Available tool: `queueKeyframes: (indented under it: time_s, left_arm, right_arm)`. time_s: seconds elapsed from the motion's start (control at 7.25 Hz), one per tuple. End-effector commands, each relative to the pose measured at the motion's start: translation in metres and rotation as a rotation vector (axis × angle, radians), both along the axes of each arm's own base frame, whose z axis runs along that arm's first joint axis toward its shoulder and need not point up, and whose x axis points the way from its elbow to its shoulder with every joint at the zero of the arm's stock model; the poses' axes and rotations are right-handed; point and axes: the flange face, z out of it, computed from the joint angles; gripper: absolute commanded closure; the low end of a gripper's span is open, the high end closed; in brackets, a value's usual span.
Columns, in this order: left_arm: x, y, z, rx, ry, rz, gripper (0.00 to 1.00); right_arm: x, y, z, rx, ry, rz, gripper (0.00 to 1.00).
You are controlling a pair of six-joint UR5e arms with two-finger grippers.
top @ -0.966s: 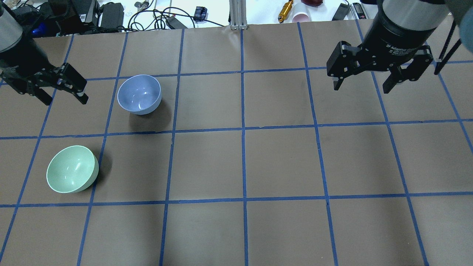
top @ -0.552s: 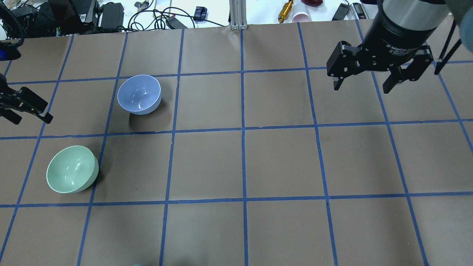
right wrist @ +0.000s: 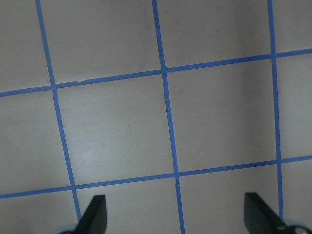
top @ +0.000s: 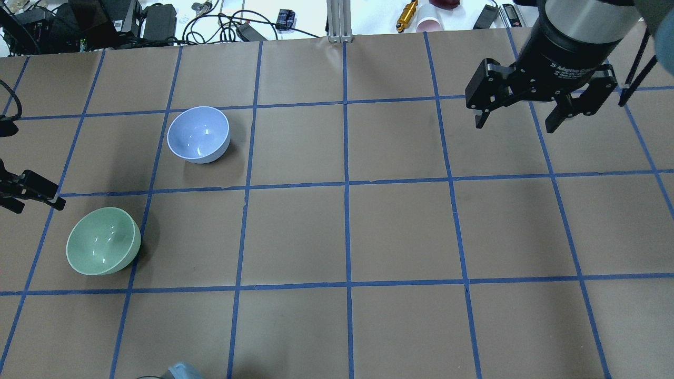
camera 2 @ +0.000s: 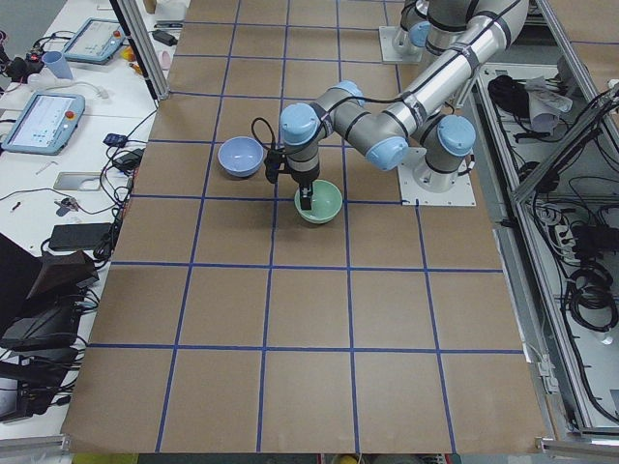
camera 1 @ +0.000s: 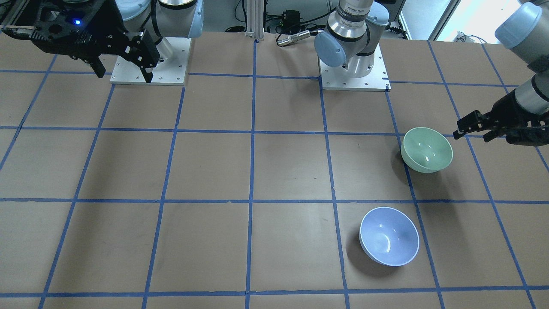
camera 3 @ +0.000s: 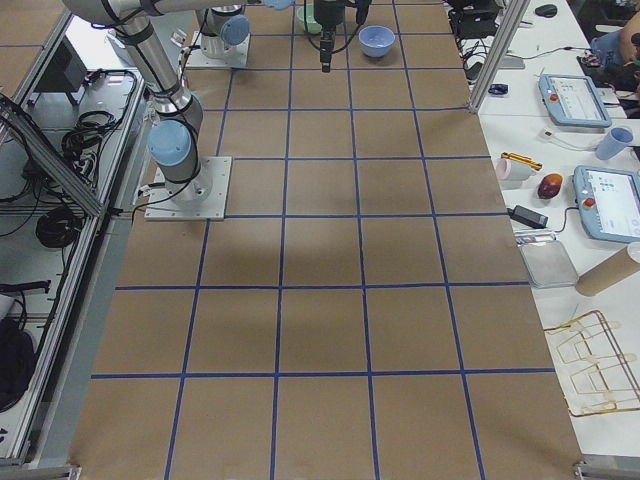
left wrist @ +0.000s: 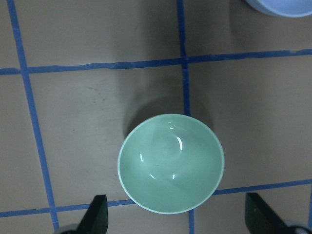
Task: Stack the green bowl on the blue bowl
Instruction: 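Lower the left gripper onto the rim of the pale green bowl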
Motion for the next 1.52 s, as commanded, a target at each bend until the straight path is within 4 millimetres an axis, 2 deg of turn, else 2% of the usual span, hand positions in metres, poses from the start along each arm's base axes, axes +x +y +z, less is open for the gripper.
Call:
queueKeyframes:
  time_s: [0.0,0.41,0.83,1.1,1.38]
  left_arm:
    - [0.009,-0.003,-0.038,0.026,0.024,0.006,0.00]
    - [0.011,-0.003,-0.079,0.022,0.009,-0.005,0.00]
    - [0.020,0.002,-0.102,0.044,0.046,-0.054,0.00]
    - [0.020,0.006,-0.108,0.053,0.057,-0.056,0.00]
    - [0.021,0.020,-0.126,0.017,0.026,-0.042,0.00]
  right_arm:
    - [0.000,0.000,0.000,-0.001,0.000,0.000,0.00]
    - [0.000,0.000,0.000,0.001,0.000,0.000,0.00]
    - [0.000,0.000,-0.001,0.002,0.000,0.000,0.00]
    - [0.000,0.000,0.000,0.001,0.000,0.000,0.00]
    - [0.000,0.000,0.000,0.001,0.000,0.000,0.00]
